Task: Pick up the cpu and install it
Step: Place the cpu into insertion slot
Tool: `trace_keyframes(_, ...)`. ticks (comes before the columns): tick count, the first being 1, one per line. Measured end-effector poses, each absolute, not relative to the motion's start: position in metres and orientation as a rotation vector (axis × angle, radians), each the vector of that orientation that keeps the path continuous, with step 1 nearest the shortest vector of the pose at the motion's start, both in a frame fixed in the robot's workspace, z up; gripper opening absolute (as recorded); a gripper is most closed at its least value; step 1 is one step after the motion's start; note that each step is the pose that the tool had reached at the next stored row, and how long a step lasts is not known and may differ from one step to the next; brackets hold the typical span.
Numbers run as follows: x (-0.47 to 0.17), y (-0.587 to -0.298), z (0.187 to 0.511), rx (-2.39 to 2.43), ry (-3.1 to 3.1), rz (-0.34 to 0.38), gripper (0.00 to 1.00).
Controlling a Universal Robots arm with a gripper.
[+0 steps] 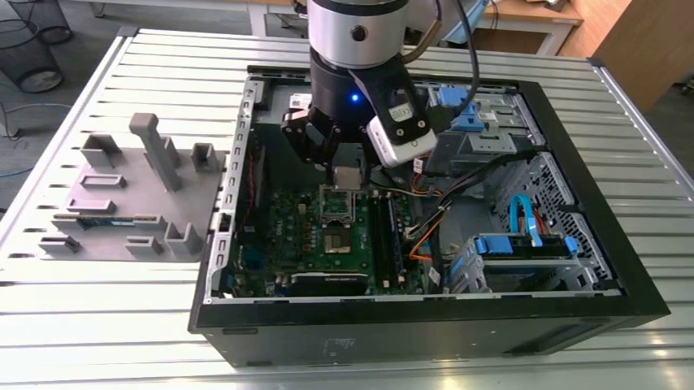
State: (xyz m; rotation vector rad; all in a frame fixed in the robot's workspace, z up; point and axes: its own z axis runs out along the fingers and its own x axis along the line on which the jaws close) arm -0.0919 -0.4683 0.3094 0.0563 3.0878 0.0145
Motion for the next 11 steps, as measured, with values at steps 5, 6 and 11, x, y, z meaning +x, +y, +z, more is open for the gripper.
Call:
trace_keyframes(5,-0.093,-0.473,0.302,0.057,3.088,0.015,0.47)
trace_keyframes(6,-0.093,-0.473,0.301,0.057,3.088,0.014,0.47)
trace_keyframes(11,-0.093,-0.476,0.292,0.057,3.088,0.015,0.47)
